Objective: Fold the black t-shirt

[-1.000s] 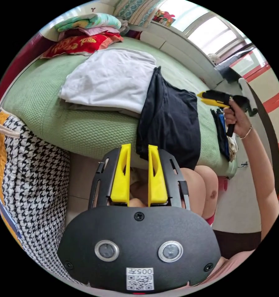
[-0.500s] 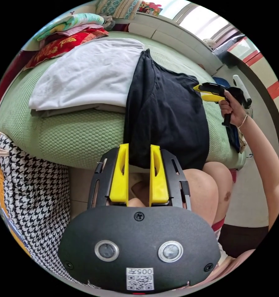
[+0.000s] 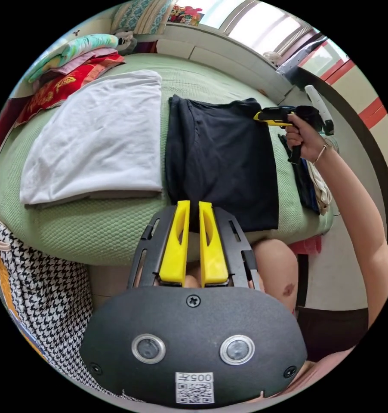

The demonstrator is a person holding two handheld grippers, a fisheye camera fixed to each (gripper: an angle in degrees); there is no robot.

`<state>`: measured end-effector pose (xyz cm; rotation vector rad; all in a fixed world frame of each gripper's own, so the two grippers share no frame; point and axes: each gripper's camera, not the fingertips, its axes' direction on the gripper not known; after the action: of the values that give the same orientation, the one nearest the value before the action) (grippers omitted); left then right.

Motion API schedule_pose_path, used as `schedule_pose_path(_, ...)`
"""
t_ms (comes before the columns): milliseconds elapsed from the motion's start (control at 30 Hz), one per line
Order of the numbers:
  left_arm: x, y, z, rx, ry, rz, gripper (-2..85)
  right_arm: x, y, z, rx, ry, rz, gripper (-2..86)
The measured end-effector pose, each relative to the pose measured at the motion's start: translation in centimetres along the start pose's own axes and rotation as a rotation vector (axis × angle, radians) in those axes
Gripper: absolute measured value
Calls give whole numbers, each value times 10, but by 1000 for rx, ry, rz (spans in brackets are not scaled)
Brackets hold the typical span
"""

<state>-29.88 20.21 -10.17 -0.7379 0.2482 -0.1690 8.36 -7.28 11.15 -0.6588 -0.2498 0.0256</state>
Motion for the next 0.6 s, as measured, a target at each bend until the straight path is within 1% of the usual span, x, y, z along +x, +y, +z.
schedule_pose_path(67, 3, -2, -3, 14, 1, 3, 43, 10, -2, -16, 44, 61, 46, 13)
schedule_pose_path(100, 2, -1, -5, 18, 33, 5, 48, 11, 0, -19, 48, 60, 41, 20)
schedule_pose_path(200, -1, -1, -7, 19, 55, 20, 69, 8, 30, -35, 31, -7, -70, 50)
schedule_pose_path(300, -3, -8, -1, 3, 53, 22, 83, -4, 92, -43, -2, -25, -172, 80)
schedule_pose_path(333, -2, -12, 3, -5, 49, 26, 86, -11, 119, -41, -41, -47, -206, 85)
schedule_pose_path(467, 6, -24, 21, -56, 60, 35, 98, -31, 194, -26, -132, -48, -251, 91)
schedule_pose_path(533, 12, -27, 34, -104, -3, 37, 106, -34, 214, -15, -173, -5, -265, 91)
schedule_pose_path(567, 13, -26, 36, -111, -13, 36, 108, -36, 222, -19, -130, 11, -288, 91)
schedule_pose_path(600, 15, -24, 34, -113, -18, 35, 111, -36, 223, -21, -140, 17, -289, 91)
